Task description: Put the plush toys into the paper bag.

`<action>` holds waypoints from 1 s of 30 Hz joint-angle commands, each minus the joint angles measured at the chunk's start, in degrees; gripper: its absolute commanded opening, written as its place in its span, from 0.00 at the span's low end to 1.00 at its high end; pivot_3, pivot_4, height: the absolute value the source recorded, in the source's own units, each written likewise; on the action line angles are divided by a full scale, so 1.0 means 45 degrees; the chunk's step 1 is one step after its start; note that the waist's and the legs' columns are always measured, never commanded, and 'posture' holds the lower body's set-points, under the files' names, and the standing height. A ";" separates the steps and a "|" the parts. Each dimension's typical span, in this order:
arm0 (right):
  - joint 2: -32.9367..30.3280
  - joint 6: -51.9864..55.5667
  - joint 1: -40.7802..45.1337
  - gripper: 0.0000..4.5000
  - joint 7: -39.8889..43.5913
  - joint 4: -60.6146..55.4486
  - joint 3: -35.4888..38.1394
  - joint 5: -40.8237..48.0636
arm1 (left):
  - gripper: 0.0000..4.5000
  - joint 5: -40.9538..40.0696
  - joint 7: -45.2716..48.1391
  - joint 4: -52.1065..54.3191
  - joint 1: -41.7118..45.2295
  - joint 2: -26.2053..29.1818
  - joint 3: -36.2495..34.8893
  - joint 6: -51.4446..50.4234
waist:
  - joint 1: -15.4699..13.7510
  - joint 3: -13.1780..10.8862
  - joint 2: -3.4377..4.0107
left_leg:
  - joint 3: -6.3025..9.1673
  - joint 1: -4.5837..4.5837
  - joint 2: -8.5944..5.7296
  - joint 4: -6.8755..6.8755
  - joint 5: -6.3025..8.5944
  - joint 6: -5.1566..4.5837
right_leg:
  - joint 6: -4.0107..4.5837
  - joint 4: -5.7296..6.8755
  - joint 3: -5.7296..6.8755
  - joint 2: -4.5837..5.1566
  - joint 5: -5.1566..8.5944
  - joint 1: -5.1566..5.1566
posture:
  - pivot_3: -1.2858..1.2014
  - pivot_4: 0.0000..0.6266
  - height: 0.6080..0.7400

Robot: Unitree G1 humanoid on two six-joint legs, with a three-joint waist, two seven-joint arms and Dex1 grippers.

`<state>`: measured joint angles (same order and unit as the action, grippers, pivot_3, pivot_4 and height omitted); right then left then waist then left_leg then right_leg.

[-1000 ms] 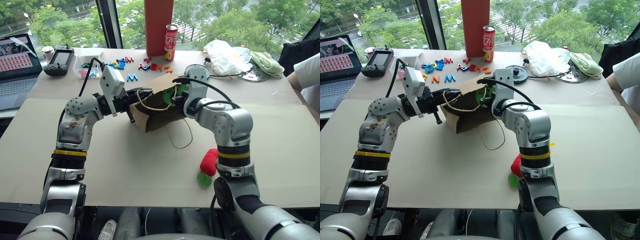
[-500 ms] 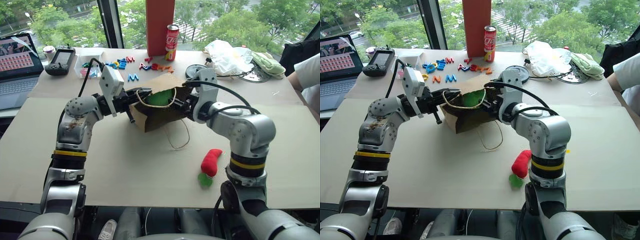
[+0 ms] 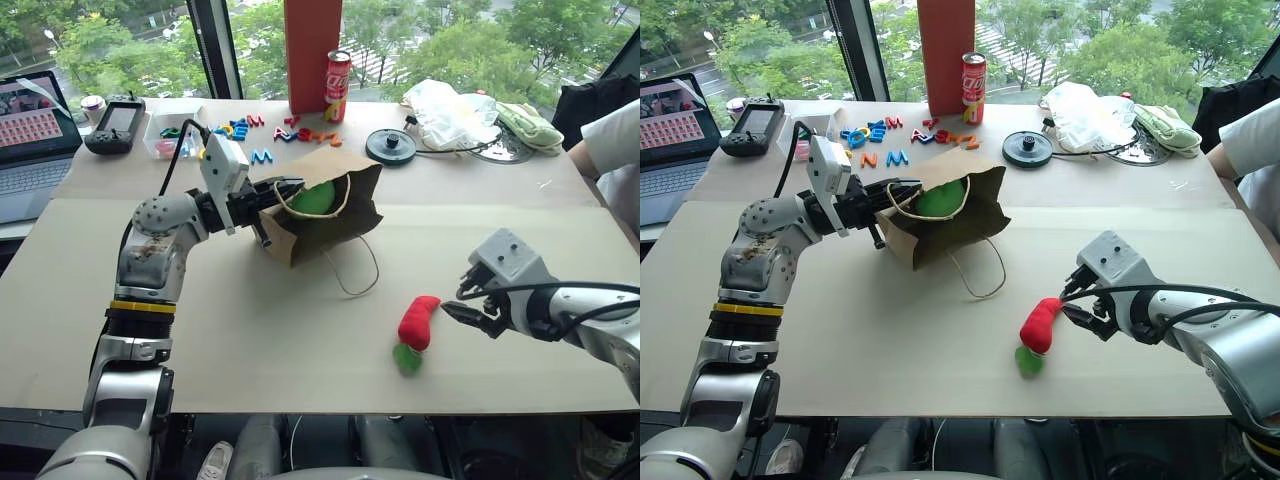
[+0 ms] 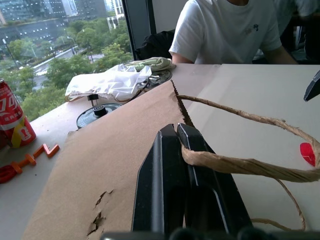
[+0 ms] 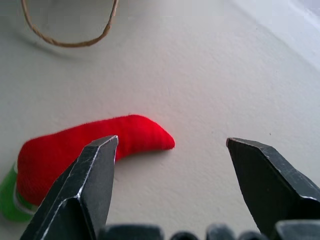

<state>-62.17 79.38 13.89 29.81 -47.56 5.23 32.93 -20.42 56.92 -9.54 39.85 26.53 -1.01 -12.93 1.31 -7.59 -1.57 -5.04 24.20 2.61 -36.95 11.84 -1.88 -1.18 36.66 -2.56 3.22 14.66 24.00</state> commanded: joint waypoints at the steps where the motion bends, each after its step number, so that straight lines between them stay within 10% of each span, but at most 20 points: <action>1: -0.2186 -0.3835 -0.0778 0.86 0.1533 -0.0506 -0.1490 -0.1752 | 0.00 -0.0139 0.0011 0.0207 0.0308 -0.0005 -0.0063 0.0074 | -0.0015 -0.0001 0.0001 | 0.0002 -0.0007 -0.0002 0.0002 -0.0002 -0.0003 | -0.0002 0.0006 0.0002 0.0000 0.0001 -0.0003 | 0.52 0.24 0.99; 10: -0.2496 -1.1016 -0.0216 0.86 0.3609 0.2075 -0.5053 -0.6595 | 0.00 -0.0113 0.0010 0.0268 0.0313 -0.0043 -0.0017 0.0045 | -0.0120 -0.0001 0.0000 | -0.0012 0.0006 -0.0006 -0.0020 -0.0003 -0.0003 | -0.0009 -0.0004 0.0000 0.0010 0.0005 0.0003 | 0.52 0.24 0.99; 22: -0.0299 -1.3121 0.1011 0.86 0.5769 0.4305 -0.6739 -0.9331 | 0.00 -0.0108 -0.0071 0.0445 0.0136 0.0019 -0.0026 0.0008 | -0.0160 -0.0001 0.0001 | -0.0016 0.0006 -0.0003 -0.0038 -0.0003 -0.0002 | -0.0005 0.0007 0.0012 0.0003 0.0003 -0.0003 | 0.52 0.24 0.99; 30: 0.0179 -1.1081 0.0381 0.31 0.6356 0.3723 -0.6069 -0.9267 | 0.00 -0.0115 -0.0080 0.0514 0.0033 0.0119 -0.0067 0.0006 | -0.0142 0.0000 0.0000 | -0.0016 -0.0009 0.0005 -0.0048 -0.0003 -0.0002 | 0.0000 0.0026 0.0009 -0.0005 0.0001 -0.0013 | 0.52 0.24 0.99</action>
<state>-61.57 27.11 16.27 58.00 -29.72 -23.67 -8.57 -20.37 56.82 -9.56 39.82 26.45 -0.60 -12.95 0.67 -7.59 -1.57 -5.11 24.17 2.63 -37.19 11.83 -1.89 -1.18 36.78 -2.52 3.20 14.67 23.94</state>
